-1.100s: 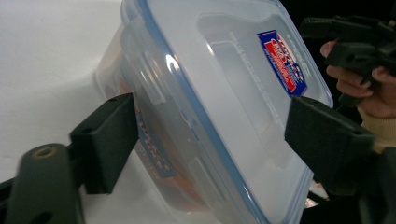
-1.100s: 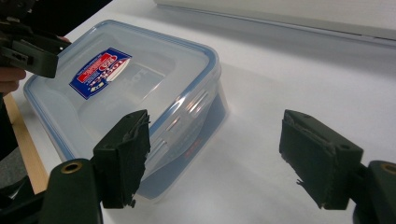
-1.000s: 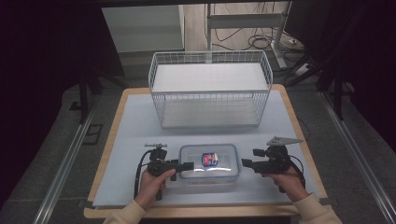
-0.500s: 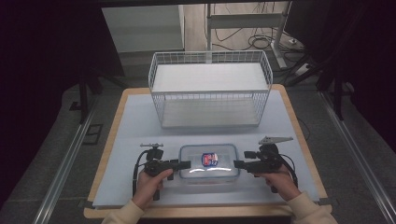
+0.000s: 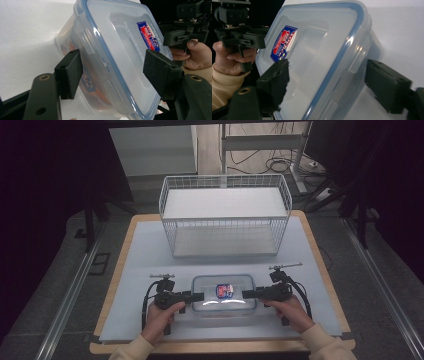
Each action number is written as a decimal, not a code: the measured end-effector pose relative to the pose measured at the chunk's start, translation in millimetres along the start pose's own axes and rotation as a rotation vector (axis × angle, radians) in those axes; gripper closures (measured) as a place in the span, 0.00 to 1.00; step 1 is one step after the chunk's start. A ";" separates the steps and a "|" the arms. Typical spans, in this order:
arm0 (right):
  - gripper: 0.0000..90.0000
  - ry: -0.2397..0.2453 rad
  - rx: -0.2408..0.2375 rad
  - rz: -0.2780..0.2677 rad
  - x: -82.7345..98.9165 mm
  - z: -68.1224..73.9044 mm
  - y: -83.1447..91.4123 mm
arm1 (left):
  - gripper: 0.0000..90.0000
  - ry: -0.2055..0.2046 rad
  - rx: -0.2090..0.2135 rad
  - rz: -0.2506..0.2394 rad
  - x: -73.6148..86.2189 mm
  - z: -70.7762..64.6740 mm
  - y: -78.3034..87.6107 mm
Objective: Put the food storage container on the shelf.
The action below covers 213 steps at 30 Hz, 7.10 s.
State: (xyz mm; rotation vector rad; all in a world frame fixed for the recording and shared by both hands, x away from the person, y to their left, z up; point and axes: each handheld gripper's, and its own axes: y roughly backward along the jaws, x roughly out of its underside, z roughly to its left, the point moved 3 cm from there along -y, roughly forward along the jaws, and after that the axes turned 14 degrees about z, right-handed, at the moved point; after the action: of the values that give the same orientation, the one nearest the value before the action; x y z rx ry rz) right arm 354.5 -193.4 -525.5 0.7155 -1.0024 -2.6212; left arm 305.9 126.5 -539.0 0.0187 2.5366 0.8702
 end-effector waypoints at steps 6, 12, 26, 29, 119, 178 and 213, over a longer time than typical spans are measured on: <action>0.43 -0.029 -0.012 -0.044 4.4 1.4 9.2 | 0.38 -0.013 -0.011 -0.026 4.4 -3.2 1.7; 0.49 -0.017 -0.019 -0.076 9.6 5.3 14.4 | 0.44 -0.041 -0.029 -0.066 12.0 -10.1 6.2; 0.56 0.026 -0.015 -0.127 22.4 15.4 22.1 | 0.53 -0.063 -0.047 -0.111 22.4 -20.9 13.9; 0.58 0.020 -0.028 -0.138 23.6 16.0 23.2 | 0.53 -0.074 -0.061 -0.124 22.0 -23.3 15.5; 0.57 0.094 0.049 -0.390 -244.0 47.7 148.2 | 0.58 -0.148 -0.009 -0.352 -258.3 -39.5 118.5; 0.35 0.333 0.296 -0.391 -65.7 44.3 126.2 | 0.29 -0.365 -0.226 -0.225 -70.7 -45.7 85.1; 0.32 0.302 0.393 -0.147 34.4 -13.8 33.9 | 0.30 -0.359 -0.351 -0.015 9.5 -7.8 7.4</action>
State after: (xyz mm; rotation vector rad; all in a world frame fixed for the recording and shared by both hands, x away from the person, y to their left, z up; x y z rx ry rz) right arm 334.2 -239.3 -523.7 1.2738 -1.4271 -2.3472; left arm 293.0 129.4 -533.2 0.0406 2.0271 1.1784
